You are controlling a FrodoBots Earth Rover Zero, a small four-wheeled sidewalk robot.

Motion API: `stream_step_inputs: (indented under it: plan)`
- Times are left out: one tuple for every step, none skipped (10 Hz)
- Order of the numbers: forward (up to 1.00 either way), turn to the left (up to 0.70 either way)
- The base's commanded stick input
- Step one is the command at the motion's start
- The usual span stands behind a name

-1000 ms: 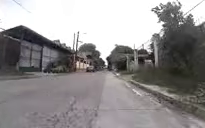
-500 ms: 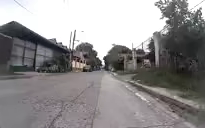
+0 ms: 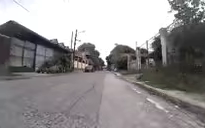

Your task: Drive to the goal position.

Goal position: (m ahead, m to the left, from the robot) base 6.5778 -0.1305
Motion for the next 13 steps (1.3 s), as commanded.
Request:
stream_step_inputs:
  plan:
    - [1.0, 0.0]
    - [1.0, 0.0]
    - [1.0, 0.0]
    - [1.0, 0.0]
    - [1.0, 0.0]
    - [1.0, 0.0]
    - [1.0, 0.0]
    - [1.0, 0.0]
    - [1.0, 0.0]
    - [1.0, 0.0]
    - [1.0, 0.0]
    - [1.0, 0.0]
    - [1.0, 0.0]
